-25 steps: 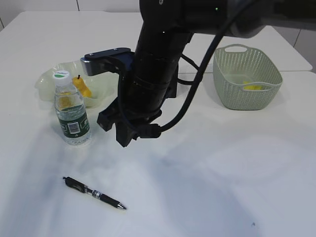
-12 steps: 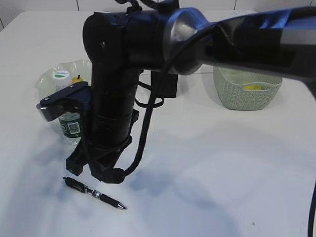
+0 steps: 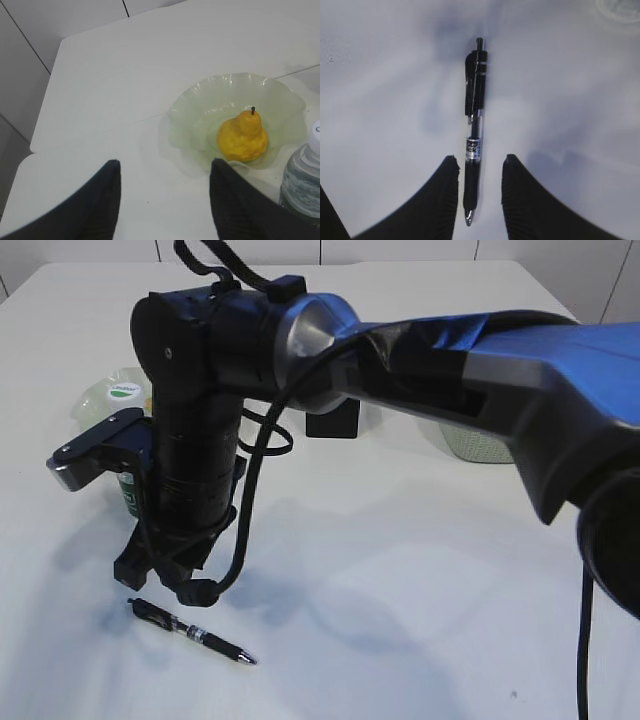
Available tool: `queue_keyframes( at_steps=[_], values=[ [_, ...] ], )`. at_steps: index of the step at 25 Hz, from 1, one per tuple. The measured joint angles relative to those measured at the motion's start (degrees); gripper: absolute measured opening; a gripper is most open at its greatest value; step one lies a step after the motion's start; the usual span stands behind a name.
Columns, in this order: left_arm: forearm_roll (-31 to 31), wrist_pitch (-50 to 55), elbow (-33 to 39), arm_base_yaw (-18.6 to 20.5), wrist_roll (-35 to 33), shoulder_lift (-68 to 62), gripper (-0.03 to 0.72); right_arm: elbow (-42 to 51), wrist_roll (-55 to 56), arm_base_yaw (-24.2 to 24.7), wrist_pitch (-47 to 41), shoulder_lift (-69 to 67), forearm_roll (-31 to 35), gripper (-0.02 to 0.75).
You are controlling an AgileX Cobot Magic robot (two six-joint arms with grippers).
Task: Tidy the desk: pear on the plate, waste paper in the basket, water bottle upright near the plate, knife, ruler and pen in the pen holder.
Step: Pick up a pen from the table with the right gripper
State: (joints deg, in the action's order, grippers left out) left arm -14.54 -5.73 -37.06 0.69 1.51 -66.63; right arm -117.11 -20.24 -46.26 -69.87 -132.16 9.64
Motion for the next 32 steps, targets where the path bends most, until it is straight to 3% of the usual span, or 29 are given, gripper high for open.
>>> queue_keyframes(
  at_steps=[17, 32],
  values=[
    [0.0, 0.3, 0.0, 0.0, 0.0, 0.0, 0.402, -4.0, -1.6, -0.3, -0.1, -5.0, -0.2, 0.249],
    [0.3, 1.8, 0.0, 0.0, 0.0, 0.0, 0.402, -5.4, -3.1, -4.1, 0.3, -9.8, -3.4, 0.251]
  ],
)
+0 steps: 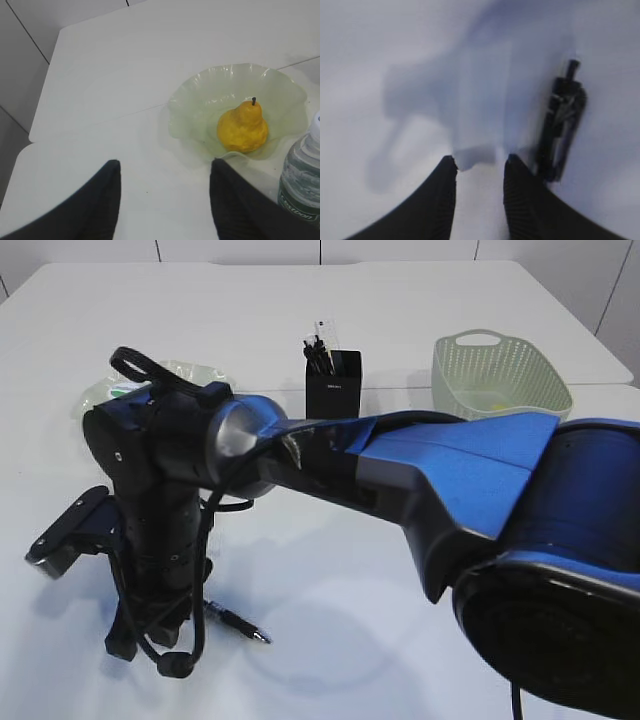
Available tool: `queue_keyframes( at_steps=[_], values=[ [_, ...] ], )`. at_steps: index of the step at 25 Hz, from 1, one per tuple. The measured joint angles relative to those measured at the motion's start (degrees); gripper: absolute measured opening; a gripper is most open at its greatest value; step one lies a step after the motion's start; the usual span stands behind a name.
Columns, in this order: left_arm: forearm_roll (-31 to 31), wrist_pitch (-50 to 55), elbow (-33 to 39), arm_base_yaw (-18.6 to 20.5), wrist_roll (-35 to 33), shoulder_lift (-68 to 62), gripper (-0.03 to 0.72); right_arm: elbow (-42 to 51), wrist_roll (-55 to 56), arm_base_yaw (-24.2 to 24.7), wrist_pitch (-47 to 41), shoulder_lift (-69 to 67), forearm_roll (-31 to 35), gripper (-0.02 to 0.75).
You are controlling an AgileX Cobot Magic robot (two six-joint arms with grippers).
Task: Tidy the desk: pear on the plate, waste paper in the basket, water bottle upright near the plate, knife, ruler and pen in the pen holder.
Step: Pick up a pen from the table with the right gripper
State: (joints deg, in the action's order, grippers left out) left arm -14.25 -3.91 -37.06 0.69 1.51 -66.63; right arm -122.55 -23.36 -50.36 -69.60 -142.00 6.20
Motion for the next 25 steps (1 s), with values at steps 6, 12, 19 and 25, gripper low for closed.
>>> queue_keyframes(
  at_steps=[6, 12, 19, 25],
  values=[
    [0.0, 0.0, 0.0, 0.0, 0.0, 0.0, 0.402, -0.5, -0.1, 0.0, 0.3, -0.1, -2.0, 0.251],
    [0.0, 0.0, 0.0, 0.0, 0.0, 0.0, 0.402, -1.9, 0.5, 0.0, 0.4, -0.1, -2.7, 0.251],
    [0.0, 0.0, 0.0, 0.0, 0.0, 0.0, 0.402, -5.7, 5.3, 0.0, 0.0, -0.1, -7.0, 0.263],
    [0.0, 0.0, 0.0, 0.0, 0.0, 0.0, 0.402, -5.8, 10.6, 0.3, -0.4, -0.1, -13.0, 0.344]
  ],
)
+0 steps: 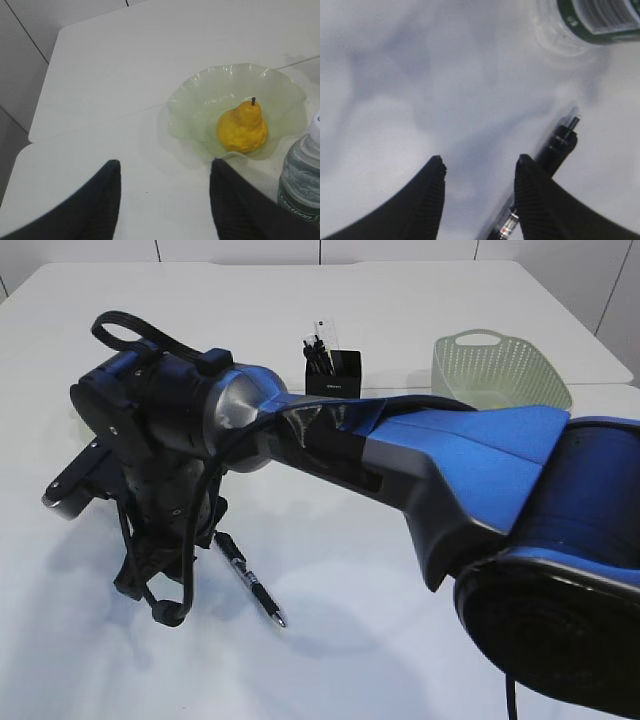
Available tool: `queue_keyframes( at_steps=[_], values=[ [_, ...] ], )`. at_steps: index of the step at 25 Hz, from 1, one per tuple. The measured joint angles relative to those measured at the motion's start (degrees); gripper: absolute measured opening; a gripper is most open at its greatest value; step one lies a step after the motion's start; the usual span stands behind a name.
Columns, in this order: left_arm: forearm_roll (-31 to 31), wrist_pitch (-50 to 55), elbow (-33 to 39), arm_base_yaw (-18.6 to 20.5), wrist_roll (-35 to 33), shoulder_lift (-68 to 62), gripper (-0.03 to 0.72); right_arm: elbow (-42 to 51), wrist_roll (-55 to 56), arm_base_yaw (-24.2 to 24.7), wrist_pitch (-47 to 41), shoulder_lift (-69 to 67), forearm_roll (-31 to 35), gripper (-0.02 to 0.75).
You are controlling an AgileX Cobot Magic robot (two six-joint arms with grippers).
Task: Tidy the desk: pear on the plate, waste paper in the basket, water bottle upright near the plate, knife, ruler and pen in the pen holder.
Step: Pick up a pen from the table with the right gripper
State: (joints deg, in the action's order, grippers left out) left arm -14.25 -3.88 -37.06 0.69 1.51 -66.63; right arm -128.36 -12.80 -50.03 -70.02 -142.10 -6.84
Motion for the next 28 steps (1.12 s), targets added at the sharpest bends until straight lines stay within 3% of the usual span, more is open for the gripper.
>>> queue_keyframes(
  at_steps=[12, 19, 28],
  values=[
    [0.0, 0.0, 0.0, 0.0, 0.0, 0.0, 0.402, 0.0, 11.8, 0.7, 0.0, 0.0, -8.3, 0.356],
    [0.0, 0.0, 0.0, 0.0, 0.0, 0.0, 0.402, 0.0, 14.4, 2.8, 0.0, 0.0, -7.7, 0.356],
    [0.4, 0.0, 0.0, 0.0, 0.0, 0.0, 0.402, 0.0, 14.9, 4.6, -0.1, -0.3, -2.1, 0.344]
  ],
)
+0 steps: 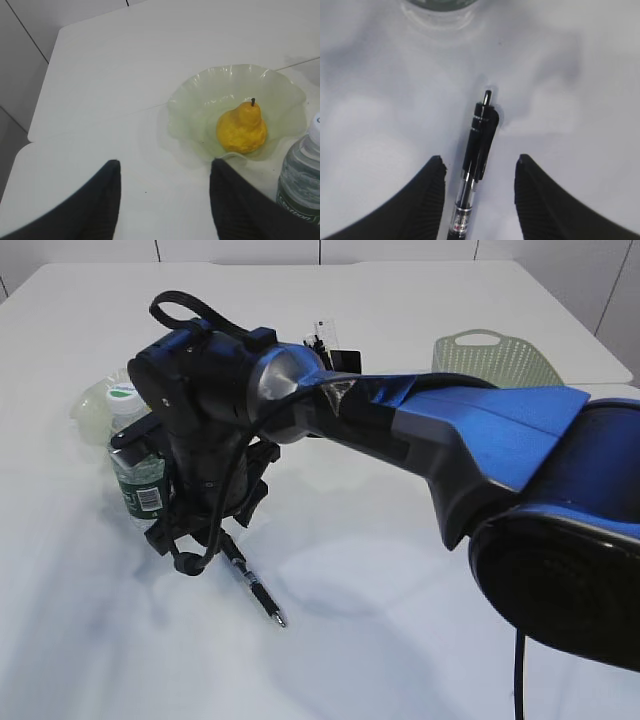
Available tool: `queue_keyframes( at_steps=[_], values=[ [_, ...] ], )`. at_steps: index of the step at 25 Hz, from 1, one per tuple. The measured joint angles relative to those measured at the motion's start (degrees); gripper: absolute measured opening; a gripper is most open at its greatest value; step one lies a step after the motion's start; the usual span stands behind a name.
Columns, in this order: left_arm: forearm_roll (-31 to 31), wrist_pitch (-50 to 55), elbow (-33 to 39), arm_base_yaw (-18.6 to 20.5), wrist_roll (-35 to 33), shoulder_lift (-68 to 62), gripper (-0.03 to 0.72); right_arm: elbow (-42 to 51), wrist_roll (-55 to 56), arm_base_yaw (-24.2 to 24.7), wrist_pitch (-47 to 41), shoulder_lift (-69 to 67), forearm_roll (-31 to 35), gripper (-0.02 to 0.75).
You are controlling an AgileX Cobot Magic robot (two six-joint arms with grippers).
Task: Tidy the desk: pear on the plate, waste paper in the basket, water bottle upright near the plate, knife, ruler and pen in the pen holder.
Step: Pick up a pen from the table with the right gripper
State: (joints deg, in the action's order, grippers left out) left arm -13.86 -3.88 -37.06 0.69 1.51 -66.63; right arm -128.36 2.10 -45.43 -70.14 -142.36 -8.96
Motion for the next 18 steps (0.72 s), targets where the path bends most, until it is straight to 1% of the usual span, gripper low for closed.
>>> queue_keyframes(
  at_steps=[18],
  values=[
    [0.0, 0.0, 0.0, 0.0, 0.0, 0.0, 0.402, 0.0, 0.1, 0.1, 0.0, -3.5, 0.7, 0.336]
  ],
)
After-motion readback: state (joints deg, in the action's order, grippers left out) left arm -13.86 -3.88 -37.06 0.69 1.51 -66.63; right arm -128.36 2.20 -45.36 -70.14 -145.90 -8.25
